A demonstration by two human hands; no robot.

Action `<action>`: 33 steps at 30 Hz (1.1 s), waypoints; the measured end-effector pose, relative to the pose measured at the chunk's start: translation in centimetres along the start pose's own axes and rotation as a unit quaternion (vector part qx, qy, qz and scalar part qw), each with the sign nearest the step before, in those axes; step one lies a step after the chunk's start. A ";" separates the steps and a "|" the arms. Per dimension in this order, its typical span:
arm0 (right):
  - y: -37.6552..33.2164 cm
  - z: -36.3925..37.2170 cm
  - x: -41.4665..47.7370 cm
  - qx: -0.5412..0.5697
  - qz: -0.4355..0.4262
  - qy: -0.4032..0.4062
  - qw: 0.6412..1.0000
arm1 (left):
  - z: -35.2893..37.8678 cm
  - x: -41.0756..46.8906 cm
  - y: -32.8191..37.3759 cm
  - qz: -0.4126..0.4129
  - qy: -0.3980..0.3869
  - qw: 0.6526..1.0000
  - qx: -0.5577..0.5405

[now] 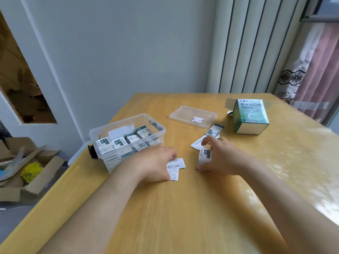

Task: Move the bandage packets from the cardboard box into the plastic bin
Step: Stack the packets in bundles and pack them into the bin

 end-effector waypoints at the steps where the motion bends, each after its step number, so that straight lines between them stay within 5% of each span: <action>1: 0.1 -0.2 0.0 -0.016 0.008 0.008 1.000 | -0.1 0.1 -0.2 -0.009 0.001 1.000 -0.007; 9: 1.5 -0.8 1.0 0.140 0.013 0.109 0.984 | 0.4 0.2 -0.8 -0.016 0.017 0.996 -0.089; 33: 0.5 0.0 1.3 0.004 0.042 0.131 0.990 | -0.2 -1.0 -0.4 -0.018 0.084 0.989 -0.121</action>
Point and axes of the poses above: each hand's wrist, its own x-axis towards the middle knuckle, its own z-axis out of the palm, y = z × x, the point moved 6 cm from there along x, towards the middle knuckle, and after that the axes turned 1 degree about -z, right-handed, at the moved point
